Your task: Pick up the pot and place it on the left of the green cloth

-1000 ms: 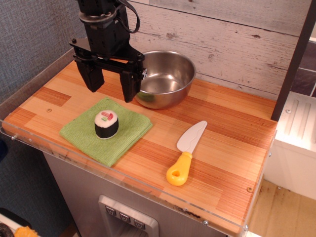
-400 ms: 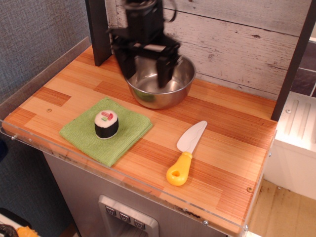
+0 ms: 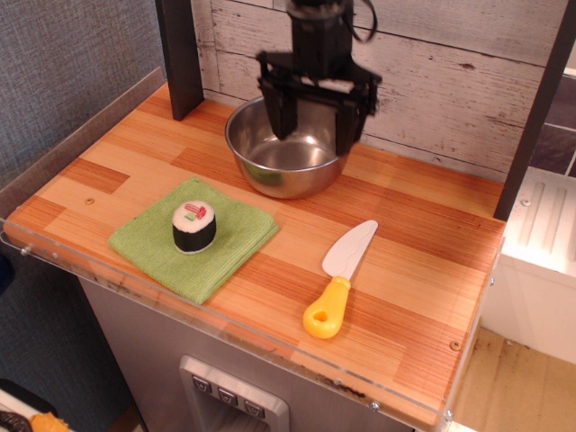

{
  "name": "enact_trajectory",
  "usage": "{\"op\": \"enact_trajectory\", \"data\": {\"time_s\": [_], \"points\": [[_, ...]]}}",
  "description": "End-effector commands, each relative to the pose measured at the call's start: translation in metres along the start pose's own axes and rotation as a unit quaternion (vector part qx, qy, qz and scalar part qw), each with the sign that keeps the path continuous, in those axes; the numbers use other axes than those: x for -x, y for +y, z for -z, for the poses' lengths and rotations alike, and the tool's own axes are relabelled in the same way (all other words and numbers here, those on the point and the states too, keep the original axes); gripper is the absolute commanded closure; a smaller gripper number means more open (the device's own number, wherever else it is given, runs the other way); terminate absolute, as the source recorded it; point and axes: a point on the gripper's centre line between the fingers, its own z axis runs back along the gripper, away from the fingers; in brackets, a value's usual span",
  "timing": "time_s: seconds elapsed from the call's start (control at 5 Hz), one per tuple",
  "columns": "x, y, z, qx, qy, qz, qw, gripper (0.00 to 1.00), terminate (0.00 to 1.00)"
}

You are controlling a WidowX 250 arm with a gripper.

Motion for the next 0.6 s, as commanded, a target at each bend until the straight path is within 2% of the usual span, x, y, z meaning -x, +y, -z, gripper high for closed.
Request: {"op": "enact_trajectory", "data": {"time_s": [0.0, 0.2, 0.4], "points": [[-0.013, -0.003, 0.019, -0.026, -0.024, 0.006, 0.9994, 0.0, 0.0], [-0.012, -0.005, 0.031, -0.034, -0.031, 0.02, 0.9988, 0.0, 0.0], [-0.009, -0.01, 0.032, -0.035, -0.05, 0.033, 0.9976, 1.0, 0.0]]}}
